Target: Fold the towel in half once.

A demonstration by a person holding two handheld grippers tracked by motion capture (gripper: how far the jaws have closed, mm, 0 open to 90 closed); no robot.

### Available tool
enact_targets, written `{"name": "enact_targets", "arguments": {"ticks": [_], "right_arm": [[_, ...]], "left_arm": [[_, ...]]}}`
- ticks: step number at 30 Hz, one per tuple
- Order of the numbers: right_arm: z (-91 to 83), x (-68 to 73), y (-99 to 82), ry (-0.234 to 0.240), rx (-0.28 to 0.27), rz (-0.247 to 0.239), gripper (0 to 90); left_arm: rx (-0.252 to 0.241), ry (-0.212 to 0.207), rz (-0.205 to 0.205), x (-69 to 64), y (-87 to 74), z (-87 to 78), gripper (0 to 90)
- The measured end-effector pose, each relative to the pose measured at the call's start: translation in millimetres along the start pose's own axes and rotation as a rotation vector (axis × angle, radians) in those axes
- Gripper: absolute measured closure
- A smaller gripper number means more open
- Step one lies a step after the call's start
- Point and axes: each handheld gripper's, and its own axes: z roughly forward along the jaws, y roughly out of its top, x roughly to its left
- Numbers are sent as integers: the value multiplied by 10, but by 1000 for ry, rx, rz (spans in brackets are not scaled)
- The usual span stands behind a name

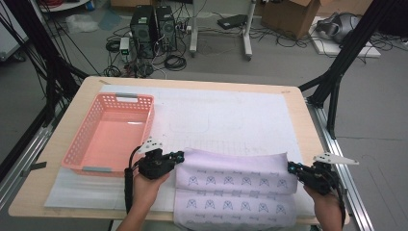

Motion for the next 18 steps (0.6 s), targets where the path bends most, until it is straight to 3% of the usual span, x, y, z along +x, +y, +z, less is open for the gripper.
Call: {"name": "enact_targets", "arguments": {"ticks": [5, 9, 12, 14, 16, 18], "right_arm": [[-214, 78, -128, 28, -20, 6, 868], [-269, 118, -302, 58, 33, 26, 868], [-260, 114, -412, 66, 78, 36, 863], [-243, 116, -461, 61, 110, 45, 837], [-192, 119, -506, 40, 162, 43, 747], [-164, 102, -521, 13, 175, 70, 633]], "left_arm": [[5, -36, 3, -94, -131, -175, 856], [64, -47, 3, -131, -316, -228, 855], [103, -62, -19, -134, -460, -263, 853], [120, -57, -12, -141, -520, -276, 845], [136, -37, -17, -145, -548, -250, 762], [136, -6, -19, -134, -543, -213, 579]]}}
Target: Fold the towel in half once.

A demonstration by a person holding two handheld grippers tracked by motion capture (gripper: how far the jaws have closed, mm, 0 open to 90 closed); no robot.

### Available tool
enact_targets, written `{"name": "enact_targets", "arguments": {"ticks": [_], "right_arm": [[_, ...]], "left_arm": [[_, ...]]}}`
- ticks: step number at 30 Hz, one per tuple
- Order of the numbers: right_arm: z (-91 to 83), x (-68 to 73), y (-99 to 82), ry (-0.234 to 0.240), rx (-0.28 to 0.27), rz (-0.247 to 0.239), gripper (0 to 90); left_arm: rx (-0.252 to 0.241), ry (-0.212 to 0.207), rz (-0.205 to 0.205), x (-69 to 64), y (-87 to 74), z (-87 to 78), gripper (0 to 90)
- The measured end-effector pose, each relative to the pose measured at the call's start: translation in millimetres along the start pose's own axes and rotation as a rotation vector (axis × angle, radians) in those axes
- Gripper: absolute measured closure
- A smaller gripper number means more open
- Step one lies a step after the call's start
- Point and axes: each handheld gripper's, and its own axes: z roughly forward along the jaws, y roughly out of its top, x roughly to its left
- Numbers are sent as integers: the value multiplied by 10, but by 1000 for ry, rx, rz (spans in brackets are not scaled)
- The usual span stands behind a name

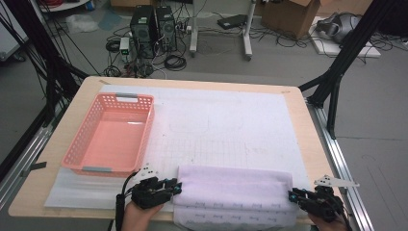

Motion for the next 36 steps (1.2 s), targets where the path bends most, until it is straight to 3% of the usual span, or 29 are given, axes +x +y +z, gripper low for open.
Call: {"name": "enact_targets", "arguments": {"ticks": [2, 6, 8, 11, 13, 15, 17, 18, 21, 24, 29, 32, 36], "right_arm": [[-41, -25, 25, -18, -49, 26, 562], [-50, -55, 81, -44, -109, 37, 476], [27, -68, 79, -45, -89, 36, 458], [169, -88, 67, -52, -41, 29, 447], [196, -85, 67, -58, -38, 20, 466], [193, -71, 59, -72, -34, -7, 531], [187, -62, 51, -72, -29, -33, 617], [185, -62, 51, -51, -24, -32, 670], [196, -50, 55, 0, -12, -27, 807], [194, -69, 53, 20, -10, -11, 832], [183, -98, 30, 42, -28, -8, 846], [168, -98, 22, 46, -54, -15, 849], [99, -96, 65, 50, -122, -24, 852]], "left_arm": [[-16, 20, 6, 4, 27, 22, 469], [-18, 64, 1, 61, 101, 103, 385], [-1, 75, -4, 97, 121, 163, 383], [31, 60, -23, 122, 138, 250, 370], [40, 52, -19, 97, 143, 273, 367], [52, 16, 2, 52, 124, 296, 417], [46, 46, 56, -13, 87, 308, 457], [43, 62, 68, -31, 75, 308, 498], [52, 84, 48, -31, 66, 287, 681], [59, 50, 7, -19, 48, 279, 811], [53, 6, -28, 26, 45, 259, 833], [20, -29, -43, 31, 83, 223, 836], [-28, -36, -38, 60, 202, 172, 837]]}}
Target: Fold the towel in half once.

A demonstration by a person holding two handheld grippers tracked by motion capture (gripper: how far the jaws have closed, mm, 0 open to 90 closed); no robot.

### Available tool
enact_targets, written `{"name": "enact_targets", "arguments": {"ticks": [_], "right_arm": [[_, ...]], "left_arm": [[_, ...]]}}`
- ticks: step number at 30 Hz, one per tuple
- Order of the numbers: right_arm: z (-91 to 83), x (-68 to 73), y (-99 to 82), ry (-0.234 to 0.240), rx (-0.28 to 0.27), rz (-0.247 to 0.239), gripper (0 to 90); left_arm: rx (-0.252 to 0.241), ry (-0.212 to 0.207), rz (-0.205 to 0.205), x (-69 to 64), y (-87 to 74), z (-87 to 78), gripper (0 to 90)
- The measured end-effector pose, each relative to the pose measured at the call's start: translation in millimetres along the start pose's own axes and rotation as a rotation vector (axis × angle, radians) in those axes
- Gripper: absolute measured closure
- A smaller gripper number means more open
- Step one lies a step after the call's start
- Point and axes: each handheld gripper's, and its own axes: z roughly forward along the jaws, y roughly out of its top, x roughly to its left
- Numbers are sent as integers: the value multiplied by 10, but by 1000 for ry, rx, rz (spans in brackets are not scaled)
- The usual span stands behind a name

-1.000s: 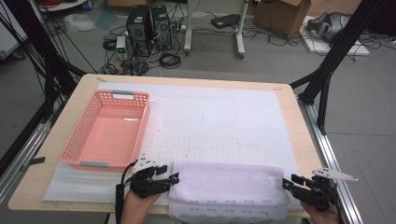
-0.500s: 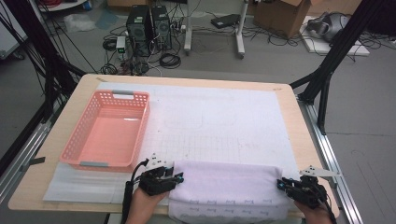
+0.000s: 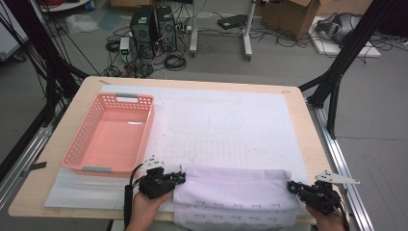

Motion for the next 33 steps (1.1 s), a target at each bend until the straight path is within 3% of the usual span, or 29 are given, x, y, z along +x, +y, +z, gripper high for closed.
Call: {"name": "enact_targets", "arguments": {"ticks": [8, 12, 14, 19, 22, 26, 33], "right_arm": [[48, -23, 175, -17, -65, -35, 853], [159, -104, 354, -11, -85, -14, 852], [224, -147, 476, -14, -95, -13, 852], [425, -281, 784, -39, -91, -29, 851], [525, -352, 911, -55, -95, -31, 851], [652, -422, 1069, -76, -99, -49, 850], [765, -523, 1269, -96, -104, -56, 850]], "left_arm": [[-39, 49, 8, 121, 260, 83, 838], [-49, 82, 6, 223, 449, 149, 838], [-70, 99, 5, 272, 576, 175, 837], [-71, 129, 22, 384, 860, 276, 837], [-76, 149, 4, 459, 980, 359, 836], [-84, 173, -14, 565, 1121, 483, 836], [-134, 193, 6, 644, 1243, 588, 835]]}}
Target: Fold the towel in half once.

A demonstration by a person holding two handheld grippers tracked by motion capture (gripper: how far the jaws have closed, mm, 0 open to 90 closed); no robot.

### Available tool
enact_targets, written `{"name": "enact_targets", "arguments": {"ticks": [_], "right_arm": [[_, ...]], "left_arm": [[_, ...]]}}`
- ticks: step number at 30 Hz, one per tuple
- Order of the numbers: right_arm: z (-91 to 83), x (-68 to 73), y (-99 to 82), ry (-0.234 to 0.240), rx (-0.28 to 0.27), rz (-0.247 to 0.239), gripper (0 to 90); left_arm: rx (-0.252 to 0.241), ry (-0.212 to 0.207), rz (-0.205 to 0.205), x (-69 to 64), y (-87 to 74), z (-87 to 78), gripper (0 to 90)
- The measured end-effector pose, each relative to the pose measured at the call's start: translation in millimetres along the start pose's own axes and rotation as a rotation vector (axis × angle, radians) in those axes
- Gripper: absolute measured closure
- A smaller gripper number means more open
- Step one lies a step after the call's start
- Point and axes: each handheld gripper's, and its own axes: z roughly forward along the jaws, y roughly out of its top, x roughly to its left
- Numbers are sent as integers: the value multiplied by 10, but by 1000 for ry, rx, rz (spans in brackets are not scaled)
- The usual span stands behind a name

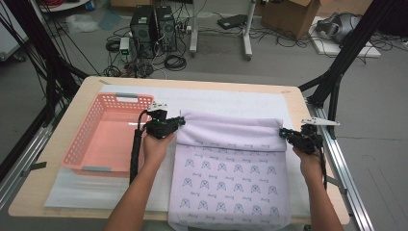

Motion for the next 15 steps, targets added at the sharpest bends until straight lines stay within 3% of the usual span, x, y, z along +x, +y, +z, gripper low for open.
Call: {"name": "enact_targets", "arguments": {"ticks": [5, 10, 11, 12, 15], "right_arm": [[80, -25, 84, -13, 3, -16, 850], [195, -37, 73, -24, 29, 10, 838], [210, -40, 66, -31, 33, 16, 811], [231, -46, 56, -36, 32, 41, 754], [216, -72, 54, -33, 15, 80, 662]], "left_arm": [[-9, 3, 10, 64, -13, 62, 835], [20, -2, 4, 76, -62, 108, 816], [13, 7, -3, 74, -84, 115, 777], [8, 7, -18, 76, -96, 118, 673], [37, 6, -14, 72, -134, 129, 582]]}}
